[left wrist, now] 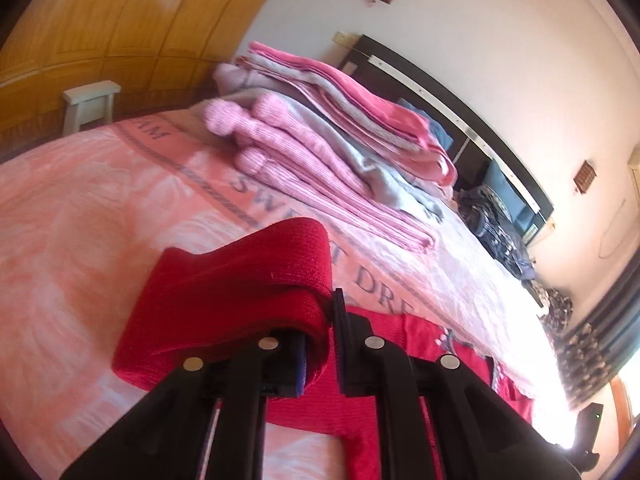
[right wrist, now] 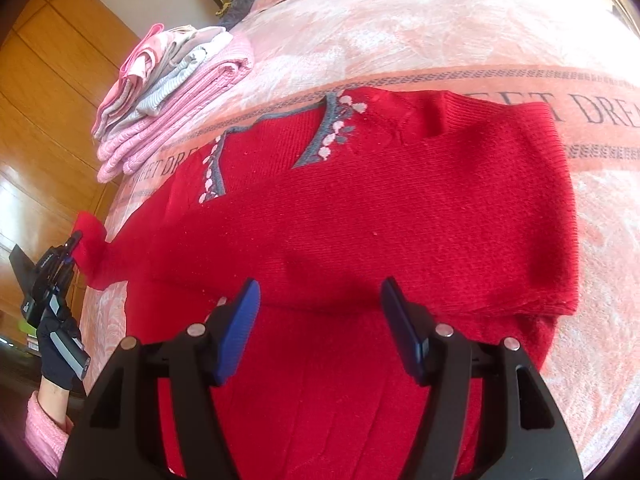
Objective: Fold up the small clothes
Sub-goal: 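Fold the held sleeve across the sweater body toward the right tool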
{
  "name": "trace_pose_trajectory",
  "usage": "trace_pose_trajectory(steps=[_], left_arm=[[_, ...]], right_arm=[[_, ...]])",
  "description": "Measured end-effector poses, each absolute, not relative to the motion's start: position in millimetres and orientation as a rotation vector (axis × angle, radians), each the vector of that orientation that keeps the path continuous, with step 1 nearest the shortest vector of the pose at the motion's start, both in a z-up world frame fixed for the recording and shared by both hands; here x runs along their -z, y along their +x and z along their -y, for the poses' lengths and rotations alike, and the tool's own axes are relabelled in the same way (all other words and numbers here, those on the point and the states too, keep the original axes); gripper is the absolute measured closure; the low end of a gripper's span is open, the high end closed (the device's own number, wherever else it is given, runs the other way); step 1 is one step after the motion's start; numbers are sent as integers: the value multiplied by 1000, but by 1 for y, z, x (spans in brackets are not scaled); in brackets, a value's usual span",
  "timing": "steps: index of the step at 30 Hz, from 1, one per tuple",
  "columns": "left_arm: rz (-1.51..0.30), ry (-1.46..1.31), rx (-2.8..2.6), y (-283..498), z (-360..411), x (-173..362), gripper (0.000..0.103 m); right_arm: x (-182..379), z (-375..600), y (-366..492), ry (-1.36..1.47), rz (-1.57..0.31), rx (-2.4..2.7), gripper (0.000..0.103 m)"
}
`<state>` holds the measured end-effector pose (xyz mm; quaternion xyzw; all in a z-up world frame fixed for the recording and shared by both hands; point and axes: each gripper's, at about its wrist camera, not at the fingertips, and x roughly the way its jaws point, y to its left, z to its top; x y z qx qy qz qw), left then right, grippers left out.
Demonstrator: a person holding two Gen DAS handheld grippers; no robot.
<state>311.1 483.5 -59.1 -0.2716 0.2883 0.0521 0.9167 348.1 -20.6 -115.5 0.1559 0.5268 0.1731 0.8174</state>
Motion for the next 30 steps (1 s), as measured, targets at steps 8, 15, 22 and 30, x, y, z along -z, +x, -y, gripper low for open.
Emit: trace_pose_trajectory(steps=[8, 15, 22, 30], left_arm=[[-666, -507, 61, 341, -365, 73, 92], [-707, -485, 158, 355, -285, 85, 92], [-778, -470, 196, 368, -239, 110, 92], [-928, -368, 331, 370, -198, 133, 60]], right_arm=[[122, 63, 336, 373, -1126, -348, 40], [128, 92, 325, 395, -1133, -336, 40], [132, 113, 317, 429, -1129, -335, 40], [134, 111, 319, 410, -1139, -335, 40]])
